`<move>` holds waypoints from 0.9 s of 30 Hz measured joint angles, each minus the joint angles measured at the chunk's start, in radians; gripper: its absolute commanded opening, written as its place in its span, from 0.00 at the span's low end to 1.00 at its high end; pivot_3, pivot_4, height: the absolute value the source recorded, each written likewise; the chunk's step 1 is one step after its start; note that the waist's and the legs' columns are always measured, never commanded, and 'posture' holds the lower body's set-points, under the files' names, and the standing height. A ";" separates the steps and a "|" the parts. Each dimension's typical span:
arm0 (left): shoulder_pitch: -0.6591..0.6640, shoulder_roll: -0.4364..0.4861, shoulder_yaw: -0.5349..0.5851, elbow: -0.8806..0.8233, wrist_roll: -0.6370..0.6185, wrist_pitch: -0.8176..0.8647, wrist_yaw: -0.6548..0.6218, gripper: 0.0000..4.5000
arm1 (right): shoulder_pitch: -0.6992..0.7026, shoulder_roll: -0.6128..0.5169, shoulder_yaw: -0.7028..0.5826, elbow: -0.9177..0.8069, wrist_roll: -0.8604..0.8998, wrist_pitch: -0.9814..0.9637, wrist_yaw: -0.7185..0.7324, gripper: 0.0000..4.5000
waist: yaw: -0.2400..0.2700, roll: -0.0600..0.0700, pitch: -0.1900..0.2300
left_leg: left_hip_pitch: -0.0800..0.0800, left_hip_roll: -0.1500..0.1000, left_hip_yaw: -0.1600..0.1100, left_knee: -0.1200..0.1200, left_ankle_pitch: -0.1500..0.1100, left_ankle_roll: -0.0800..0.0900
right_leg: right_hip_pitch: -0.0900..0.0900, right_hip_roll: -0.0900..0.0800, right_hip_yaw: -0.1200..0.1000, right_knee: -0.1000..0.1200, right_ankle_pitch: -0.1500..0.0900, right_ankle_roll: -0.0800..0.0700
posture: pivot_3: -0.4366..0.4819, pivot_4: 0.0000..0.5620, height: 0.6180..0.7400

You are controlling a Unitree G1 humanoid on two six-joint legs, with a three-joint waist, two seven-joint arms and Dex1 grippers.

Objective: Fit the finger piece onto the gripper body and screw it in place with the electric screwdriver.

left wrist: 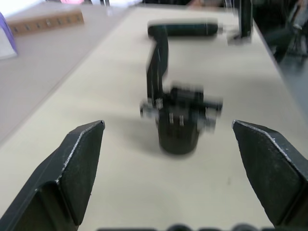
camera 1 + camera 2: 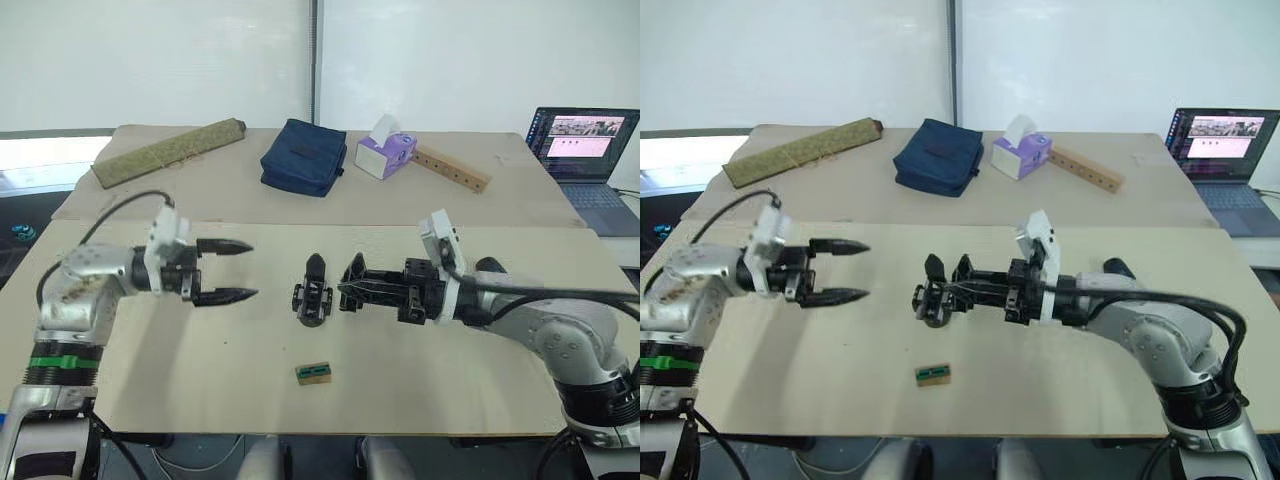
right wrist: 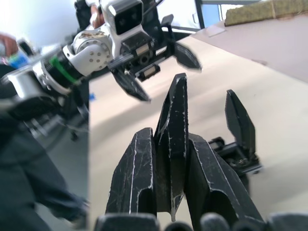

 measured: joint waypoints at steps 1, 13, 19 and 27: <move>-0.001 -0.012 -0.014 0.034 0.027 -0.041 -0.004 1.00 | 0.009 0.011 0.005 0.011 -0.027 -0.030 0.032 0.09 | 0.002 0.000 0.000 | 0.000 0.000 0.000 0.000 0.000 0.000 | 0.000 0.000 0.000 0.000 0.000 0.000 | 0.48 0.27 1.00; -0.085 -0.267 -0.159 0.354 0.214 -0.247 0.026 1.00 | 0.060 0.069 0.038 0.076 -0.249 -0.212 0.214 0.09 | 0.006 0.000 0.000 | 0.000 -0.001 0.000 0.004 0.000 0.000 | 0.000 0.000 0.000 0.005 0.001 0.001 | 0.48 0.27 1.00; -0.159 -0.324 -0.181 0.434 0.247 -0.304 0.011 1.00 | 0.067 0.089 0.034 0.074 -0.265 -0.222 0.212 0.09 | -0.001 0.000 0.000 | 0.001 -0.001 -0.001 0.004 0.000 0.000 | -0.001 0.000 0.000 0.008 0.001 0.001 | 0.48 0.27 1.00; -0.168 -0.359 -0.185 0.501 0.272 -0.360 0.014 0.80 | 0.076 0.111 0.032 0.073 -0.269 -0.221 0.188 0.09 | -0.007 0.000 0.000 | 0.001 -0.001 -0.001 0.004 0.000 0.000 | -0.001 0.000 0.000 0.009 0.001 0.001 | 0.48 0.27 1.00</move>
